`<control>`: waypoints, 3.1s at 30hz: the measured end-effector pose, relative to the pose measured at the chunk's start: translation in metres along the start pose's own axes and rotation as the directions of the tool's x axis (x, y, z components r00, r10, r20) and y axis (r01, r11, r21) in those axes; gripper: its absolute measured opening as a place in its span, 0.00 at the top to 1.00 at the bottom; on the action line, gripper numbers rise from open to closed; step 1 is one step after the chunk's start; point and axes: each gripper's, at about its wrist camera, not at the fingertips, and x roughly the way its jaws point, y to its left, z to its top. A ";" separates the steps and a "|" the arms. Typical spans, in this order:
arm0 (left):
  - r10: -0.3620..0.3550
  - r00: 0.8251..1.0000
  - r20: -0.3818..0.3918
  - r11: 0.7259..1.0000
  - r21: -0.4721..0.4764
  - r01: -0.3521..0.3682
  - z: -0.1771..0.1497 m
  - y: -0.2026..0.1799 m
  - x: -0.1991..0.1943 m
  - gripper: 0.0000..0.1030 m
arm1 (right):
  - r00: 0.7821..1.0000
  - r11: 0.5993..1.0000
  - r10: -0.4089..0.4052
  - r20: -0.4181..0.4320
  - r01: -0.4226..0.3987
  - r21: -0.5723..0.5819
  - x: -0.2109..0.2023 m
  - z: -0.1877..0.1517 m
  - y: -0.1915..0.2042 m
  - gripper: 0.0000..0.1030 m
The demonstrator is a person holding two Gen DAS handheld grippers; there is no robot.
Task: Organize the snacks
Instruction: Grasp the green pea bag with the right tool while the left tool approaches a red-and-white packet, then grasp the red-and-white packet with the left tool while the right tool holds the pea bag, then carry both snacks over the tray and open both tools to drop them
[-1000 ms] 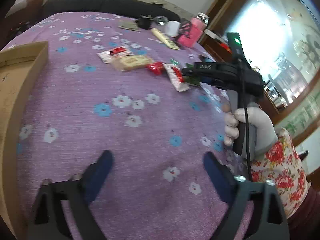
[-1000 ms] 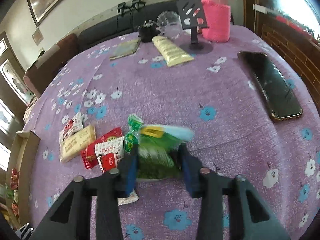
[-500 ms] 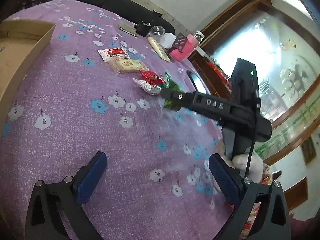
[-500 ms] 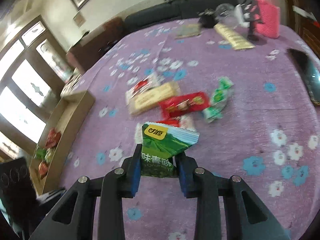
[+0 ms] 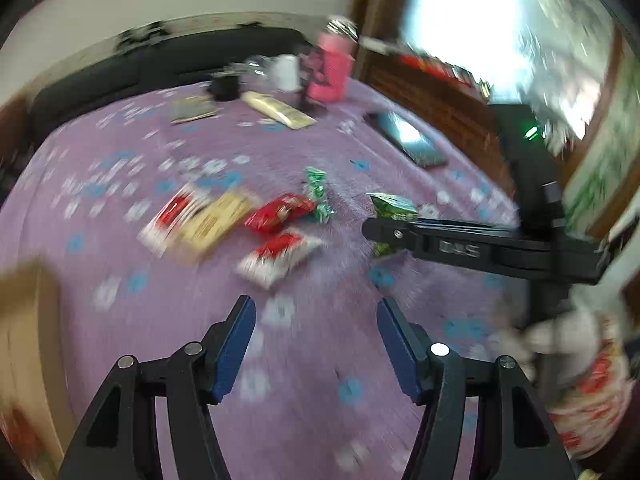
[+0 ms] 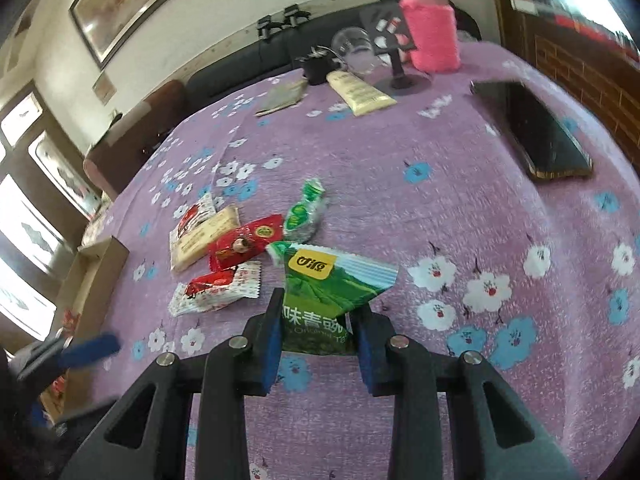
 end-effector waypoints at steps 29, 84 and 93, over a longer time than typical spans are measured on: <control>0.017 0.997 -0.075 0.987 0.161 -0.004 0.048 -0.025 0.072 0.38 | 0.997 0.984 0.063 0.045 -0.069 0.165 -0.013 0.007 -0.029 0.71; 0.164 0.985 0.062 0.832 -0.544 -0.104 -0.182 0.158 -0.175 0.52 | 0.932 0.841 0.104 -0.346 -0.268 -0.470 0.083 -0.074 0.343 0.70; 0.193 0.975 0.109 0.810 -0.579 -0.096 -0.193 0.159 -0.199 0.44 | 0.951 0.839 0.095 -0.295 -0.236 -0.490 0.066 -0.080 0.345 0.58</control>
